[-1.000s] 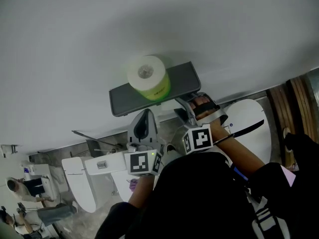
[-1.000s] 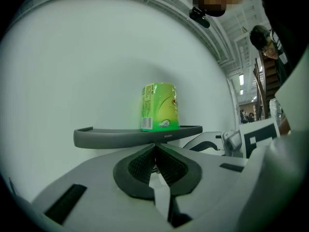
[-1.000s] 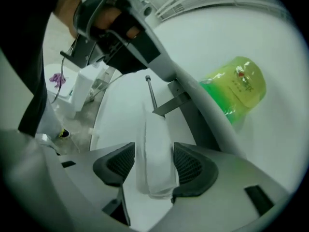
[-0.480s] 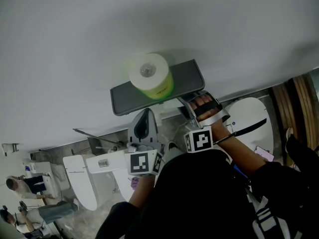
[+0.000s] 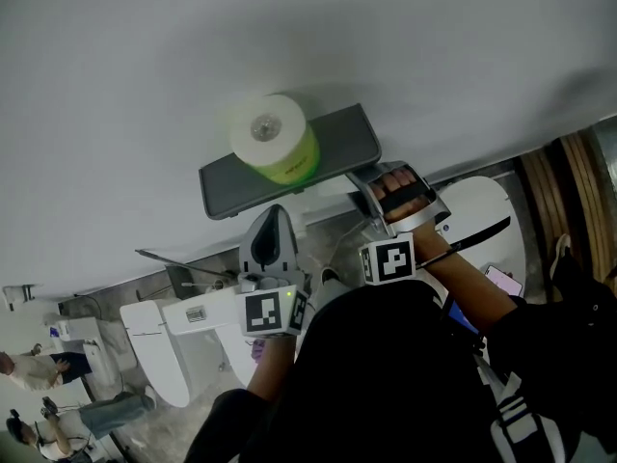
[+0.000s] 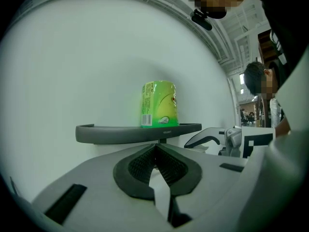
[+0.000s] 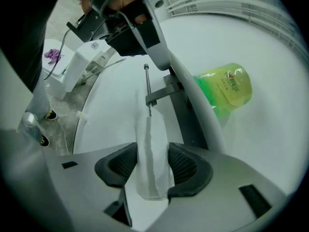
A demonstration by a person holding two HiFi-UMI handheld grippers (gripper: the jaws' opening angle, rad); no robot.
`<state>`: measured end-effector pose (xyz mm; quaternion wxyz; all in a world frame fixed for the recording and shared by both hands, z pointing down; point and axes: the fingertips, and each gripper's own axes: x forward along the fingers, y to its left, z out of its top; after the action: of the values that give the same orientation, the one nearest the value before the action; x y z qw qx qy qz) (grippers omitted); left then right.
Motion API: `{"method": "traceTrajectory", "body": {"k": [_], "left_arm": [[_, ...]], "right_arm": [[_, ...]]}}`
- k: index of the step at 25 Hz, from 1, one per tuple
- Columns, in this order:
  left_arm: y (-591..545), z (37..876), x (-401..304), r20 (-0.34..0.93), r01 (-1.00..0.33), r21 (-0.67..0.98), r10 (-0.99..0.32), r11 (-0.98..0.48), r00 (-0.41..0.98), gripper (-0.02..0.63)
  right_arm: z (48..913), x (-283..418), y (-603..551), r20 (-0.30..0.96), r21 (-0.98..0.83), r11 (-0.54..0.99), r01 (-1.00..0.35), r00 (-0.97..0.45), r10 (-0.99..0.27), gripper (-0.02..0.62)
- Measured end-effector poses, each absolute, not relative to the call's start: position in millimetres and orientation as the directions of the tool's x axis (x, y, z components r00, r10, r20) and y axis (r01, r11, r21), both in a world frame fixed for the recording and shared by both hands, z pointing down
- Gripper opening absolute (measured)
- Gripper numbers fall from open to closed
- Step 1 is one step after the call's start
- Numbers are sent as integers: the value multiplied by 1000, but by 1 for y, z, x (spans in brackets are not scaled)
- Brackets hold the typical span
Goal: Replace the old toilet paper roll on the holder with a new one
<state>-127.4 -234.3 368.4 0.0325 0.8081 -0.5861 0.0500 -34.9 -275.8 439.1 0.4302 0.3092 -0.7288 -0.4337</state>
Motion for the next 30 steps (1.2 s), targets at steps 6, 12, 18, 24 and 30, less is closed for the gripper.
{"method": "traceTrajectory", "body": {"k": [6,12,18,24,30], "left_arm": [[-234,369,-121,128,-951,-14,-944,-310,305,21],[-231,375,-115,137,-948,2,-939,-318,315,22],[-234,376,-102,112,-935,1,-929,-354,352,21],[-235,380,-86,123,-914,8,-907,-406,403,21],[-236,383,-78,125,-902,11,-895,-431,429,21]], "right_arm": [[439,-1,-280,358,902,423,-86,-397,-845,213],[444,52,-283,383,897,432,-95,-323,-865,213],[435,100,-279,394,880,447,-161,-277,-876,213],[409,127,-271,381,858,449,-251,-274,-883,213],[363,118,-268,316,790,452,-413,-358,-879,213]]}}
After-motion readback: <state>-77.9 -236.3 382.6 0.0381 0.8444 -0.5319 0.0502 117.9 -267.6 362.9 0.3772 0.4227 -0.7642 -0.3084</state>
